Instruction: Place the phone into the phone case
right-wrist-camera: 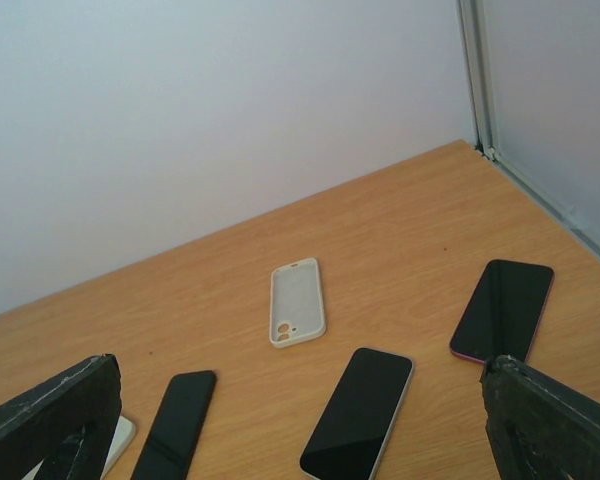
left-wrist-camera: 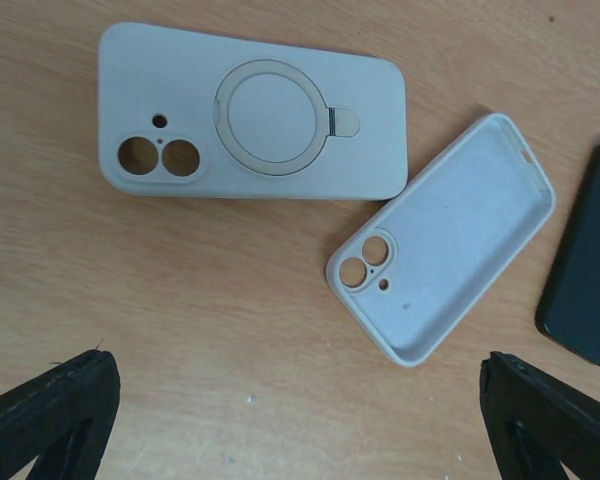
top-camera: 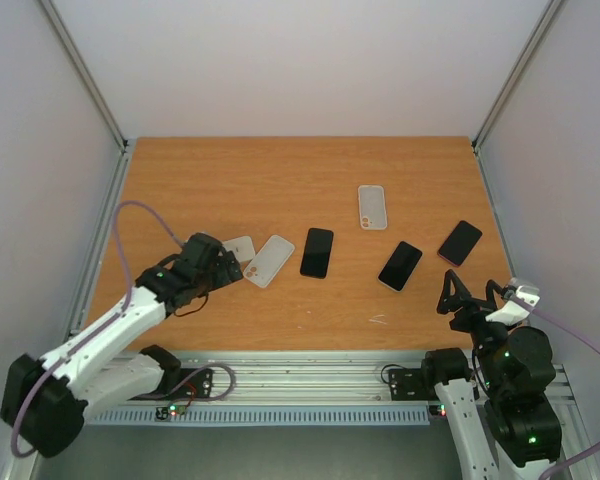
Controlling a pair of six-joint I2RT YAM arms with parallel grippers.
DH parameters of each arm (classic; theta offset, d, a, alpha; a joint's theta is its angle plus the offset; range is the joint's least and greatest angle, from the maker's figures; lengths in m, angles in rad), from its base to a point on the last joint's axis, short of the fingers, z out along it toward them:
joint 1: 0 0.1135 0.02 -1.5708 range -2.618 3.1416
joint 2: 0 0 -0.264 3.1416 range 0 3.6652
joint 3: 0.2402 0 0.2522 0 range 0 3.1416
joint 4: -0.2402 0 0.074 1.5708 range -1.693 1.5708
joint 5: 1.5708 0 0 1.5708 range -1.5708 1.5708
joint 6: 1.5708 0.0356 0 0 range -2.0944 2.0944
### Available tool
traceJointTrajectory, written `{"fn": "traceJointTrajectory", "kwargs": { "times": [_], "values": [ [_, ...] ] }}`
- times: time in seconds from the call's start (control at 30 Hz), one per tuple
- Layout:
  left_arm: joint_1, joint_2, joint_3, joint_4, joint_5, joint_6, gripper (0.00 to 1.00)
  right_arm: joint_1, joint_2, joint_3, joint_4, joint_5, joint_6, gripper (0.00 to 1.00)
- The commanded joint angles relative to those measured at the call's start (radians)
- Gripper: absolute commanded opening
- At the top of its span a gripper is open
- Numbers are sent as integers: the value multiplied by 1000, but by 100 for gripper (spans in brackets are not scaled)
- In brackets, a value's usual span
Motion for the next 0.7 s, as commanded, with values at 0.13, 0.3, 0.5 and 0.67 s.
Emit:
{"fn": "traceJointTrajectory", "kwargs": {
  "times": [0.13,0.3,0.5,0.67],
  "values": [
    [-151,265,27,194,-191,-99,96,15,-11,2,5,-4,-4,98],
    [-196,396,35,251,-198,-129,83,21,-12,2,6,-8,-5,98],
    [-198,486,45,308,-187,-143,58,20,-11,2,7,-10,-5,98],
    [-199,557,68,340,-181,-144,49,20,-11,0,8,-12,-7,99]
  ]
}}
